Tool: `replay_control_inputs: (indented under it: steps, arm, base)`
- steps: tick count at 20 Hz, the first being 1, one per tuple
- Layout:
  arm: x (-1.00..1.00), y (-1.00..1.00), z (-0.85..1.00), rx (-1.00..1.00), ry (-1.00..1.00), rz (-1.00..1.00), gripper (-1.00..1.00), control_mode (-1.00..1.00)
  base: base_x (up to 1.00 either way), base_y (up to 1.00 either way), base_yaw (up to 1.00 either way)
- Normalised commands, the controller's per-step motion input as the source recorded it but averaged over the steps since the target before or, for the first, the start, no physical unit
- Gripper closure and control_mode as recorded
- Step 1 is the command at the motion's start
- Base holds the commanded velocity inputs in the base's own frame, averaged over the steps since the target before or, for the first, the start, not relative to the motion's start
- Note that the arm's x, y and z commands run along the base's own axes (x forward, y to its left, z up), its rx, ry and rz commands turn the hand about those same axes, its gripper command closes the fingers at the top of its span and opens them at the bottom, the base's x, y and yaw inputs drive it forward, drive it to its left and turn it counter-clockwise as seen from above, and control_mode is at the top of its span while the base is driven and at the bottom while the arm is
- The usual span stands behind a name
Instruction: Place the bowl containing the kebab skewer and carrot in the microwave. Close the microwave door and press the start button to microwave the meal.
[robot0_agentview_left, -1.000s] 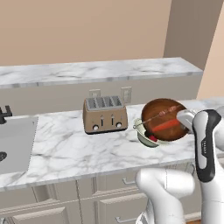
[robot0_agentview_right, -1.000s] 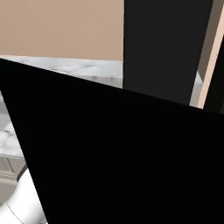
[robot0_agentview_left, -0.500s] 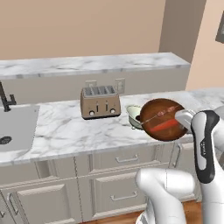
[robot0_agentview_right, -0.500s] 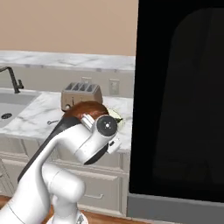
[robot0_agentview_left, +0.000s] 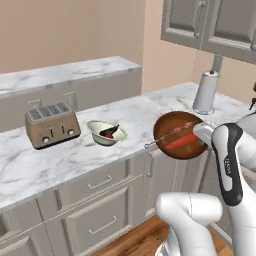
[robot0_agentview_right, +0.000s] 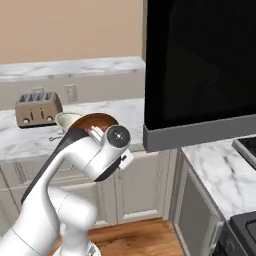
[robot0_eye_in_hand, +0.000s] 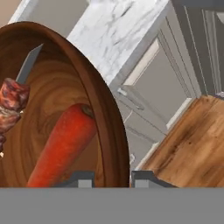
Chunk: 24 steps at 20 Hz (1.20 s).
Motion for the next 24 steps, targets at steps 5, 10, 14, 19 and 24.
replay_control_inputs:
  steps: [5,10,14,19,24]
  arm:
    - [0.00,0.00,0.00,0.00,0.00,0.00,1.00,1.00]
    - [0.00,0.00,0.00,0.00,0.00,0.00,1.00,1.00]
    - [0.00,0.00,0.00,0.00,0.00,0.00,1.00,1.00]
    - [0.00,0.00,0.00,0.00,0.00,0.00,1.00,1.00]
    - [0.00,0.00,0.00,0.00,0.00,0.00,1.00,1.00]
  base:
    - [-0.90,0.12,-0.65]
    - [-1.00,0.43,-0.58]
    - [-0.91,0.51,-0.54]
    - [-0.27,-0.21,-0.58]
    - [-0.04,-0.46,-0.44]
